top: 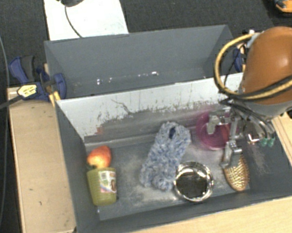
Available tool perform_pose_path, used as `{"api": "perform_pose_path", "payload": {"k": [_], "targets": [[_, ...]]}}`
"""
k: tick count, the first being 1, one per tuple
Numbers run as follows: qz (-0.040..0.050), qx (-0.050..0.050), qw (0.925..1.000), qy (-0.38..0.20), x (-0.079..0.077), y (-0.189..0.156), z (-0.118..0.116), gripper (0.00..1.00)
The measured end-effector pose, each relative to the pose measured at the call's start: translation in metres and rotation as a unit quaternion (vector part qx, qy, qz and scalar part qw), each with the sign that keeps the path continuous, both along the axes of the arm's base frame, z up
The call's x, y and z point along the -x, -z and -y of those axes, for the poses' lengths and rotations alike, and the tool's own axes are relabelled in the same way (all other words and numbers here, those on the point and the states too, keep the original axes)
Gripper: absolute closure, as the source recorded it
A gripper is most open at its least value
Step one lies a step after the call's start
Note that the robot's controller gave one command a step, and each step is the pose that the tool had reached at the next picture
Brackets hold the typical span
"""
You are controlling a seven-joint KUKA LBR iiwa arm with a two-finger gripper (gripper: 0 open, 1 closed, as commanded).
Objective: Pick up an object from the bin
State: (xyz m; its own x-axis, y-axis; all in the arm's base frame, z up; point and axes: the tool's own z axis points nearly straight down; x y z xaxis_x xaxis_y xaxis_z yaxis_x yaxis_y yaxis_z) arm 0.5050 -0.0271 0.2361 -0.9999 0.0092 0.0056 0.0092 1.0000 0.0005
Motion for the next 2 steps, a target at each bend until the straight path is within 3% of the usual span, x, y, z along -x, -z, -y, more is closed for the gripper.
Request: {"api": "perform_pose_path", "payload": {"k": [1, 2], "targets": [[0.0042, 0.000, 1.0000, -0.001, -0.002, -0.004, 0.000, 0.00], [0.0068, 0.000, 0.9999, 0.013, 0.003, 0.133, -0.042, 0.00]]}}
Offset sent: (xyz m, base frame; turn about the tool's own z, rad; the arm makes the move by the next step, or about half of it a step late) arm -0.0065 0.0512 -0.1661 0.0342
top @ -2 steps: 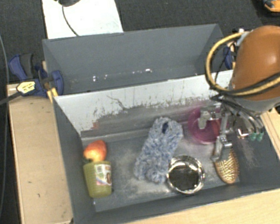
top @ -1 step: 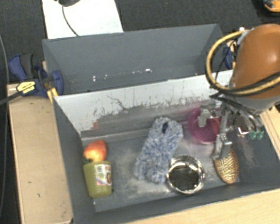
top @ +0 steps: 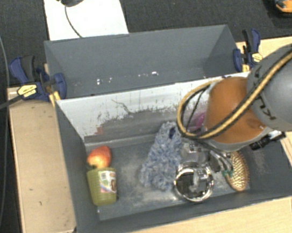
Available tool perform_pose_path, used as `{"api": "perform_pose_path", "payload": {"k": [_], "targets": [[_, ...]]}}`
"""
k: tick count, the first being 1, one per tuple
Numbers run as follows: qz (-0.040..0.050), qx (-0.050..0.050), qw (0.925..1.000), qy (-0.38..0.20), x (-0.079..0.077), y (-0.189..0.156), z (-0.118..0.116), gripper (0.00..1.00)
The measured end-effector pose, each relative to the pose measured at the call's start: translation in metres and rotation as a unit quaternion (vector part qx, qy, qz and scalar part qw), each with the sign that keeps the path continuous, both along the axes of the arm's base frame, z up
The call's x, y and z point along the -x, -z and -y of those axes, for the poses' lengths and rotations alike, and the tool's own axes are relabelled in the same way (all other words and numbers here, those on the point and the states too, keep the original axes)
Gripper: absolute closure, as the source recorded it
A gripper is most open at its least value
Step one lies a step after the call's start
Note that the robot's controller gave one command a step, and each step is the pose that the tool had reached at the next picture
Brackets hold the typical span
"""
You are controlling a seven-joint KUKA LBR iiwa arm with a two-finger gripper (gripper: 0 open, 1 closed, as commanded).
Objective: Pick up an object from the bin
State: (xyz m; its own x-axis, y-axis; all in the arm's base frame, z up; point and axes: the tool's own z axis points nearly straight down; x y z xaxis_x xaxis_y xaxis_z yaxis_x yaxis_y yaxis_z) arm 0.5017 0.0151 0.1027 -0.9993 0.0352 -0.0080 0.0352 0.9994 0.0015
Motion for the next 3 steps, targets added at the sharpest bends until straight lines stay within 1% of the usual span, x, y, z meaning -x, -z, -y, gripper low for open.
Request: {"api": "perform_pose_path", "payload": {"k": [1, 2, 3], "targets": [[0.0030, 0.001, 0.9994, 0.034, 0.011, -0.052, -0.022, 0.00], [-0.0017, 0.000, 1.0000, 0.006, 0.003, 0.025, -0.005, 0.00], [0.0098, -0.001, 0.9994, 0.032, 0.015, 0.032, -0.014, 0.00]]}}
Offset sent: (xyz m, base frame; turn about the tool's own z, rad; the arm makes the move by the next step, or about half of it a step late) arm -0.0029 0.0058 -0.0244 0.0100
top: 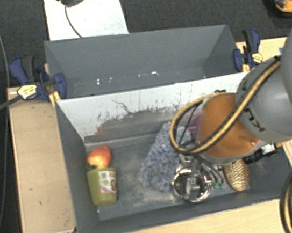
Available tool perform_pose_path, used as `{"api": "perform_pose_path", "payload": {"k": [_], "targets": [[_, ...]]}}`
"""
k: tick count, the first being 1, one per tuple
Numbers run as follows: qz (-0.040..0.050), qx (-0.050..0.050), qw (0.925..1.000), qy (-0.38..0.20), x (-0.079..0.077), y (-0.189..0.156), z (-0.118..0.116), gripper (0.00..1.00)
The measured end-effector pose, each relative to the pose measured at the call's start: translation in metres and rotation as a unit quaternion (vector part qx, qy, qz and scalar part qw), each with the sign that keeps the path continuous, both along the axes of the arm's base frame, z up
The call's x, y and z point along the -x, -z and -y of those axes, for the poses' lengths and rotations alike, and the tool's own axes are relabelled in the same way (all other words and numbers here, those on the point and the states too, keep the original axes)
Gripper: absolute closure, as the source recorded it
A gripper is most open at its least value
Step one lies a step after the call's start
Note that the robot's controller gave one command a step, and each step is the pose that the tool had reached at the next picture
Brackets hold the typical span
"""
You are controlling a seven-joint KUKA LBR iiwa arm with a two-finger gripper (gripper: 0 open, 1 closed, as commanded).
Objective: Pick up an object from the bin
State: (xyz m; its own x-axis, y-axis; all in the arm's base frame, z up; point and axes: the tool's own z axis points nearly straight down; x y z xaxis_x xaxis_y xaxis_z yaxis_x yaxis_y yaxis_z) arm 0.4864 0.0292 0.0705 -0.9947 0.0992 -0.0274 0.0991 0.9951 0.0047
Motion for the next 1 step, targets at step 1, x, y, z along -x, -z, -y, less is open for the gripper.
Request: {"api": "perform_pose_path", "payload": {"k": [1], "targets": [[-0.0046, 0.000, 0.9998, -0.022, -0.0128, -0.0077, 0.0075, 1.00]]}}
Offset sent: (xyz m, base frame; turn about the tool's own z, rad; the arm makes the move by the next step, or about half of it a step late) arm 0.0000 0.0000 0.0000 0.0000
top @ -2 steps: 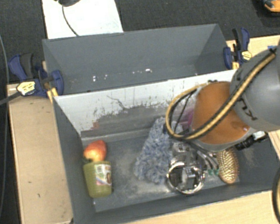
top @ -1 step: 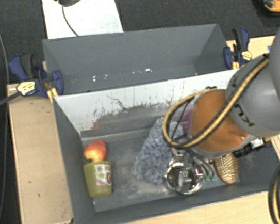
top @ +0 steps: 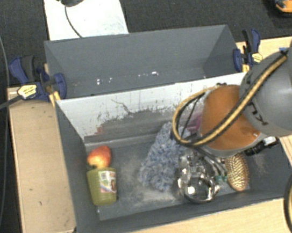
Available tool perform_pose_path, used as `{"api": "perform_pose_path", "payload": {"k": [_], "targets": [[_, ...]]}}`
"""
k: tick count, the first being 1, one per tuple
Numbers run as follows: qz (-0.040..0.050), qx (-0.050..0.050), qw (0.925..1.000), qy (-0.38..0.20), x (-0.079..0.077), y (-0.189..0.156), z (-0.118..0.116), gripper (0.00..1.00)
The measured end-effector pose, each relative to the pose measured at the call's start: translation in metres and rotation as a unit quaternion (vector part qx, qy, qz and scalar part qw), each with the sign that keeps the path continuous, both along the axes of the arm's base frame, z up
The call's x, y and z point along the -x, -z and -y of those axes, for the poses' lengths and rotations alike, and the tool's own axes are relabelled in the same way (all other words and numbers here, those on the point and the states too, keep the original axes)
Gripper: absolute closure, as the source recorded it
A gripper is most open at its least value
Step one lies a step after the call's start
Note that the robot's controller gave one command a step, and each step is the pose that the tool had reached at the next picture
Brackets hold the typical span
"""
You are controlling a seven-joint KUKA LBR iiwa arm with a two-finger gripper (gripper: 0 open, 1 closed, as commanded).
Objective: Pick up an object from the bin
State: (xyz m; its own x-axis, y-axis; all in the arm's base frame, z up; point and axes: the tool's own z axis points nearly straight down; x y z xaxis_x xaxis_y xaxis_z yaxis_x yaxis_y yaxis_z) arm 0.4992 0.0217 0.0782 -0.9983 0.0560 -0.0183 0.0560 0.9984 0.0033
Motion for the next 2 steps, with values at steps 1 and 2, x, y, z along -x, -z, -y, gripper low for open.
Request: {"api": "perform_pose_path", "payload": {"k": [1, 2], "targets": [[-0.0001, 0.000, 1.0000, 0.000, 0.000, 0.000, 0.000, 1.00], [-0.0058, 0.000, 1.0000, 0.000, 0.003, -0.018, 0.000, 1.00]]}}
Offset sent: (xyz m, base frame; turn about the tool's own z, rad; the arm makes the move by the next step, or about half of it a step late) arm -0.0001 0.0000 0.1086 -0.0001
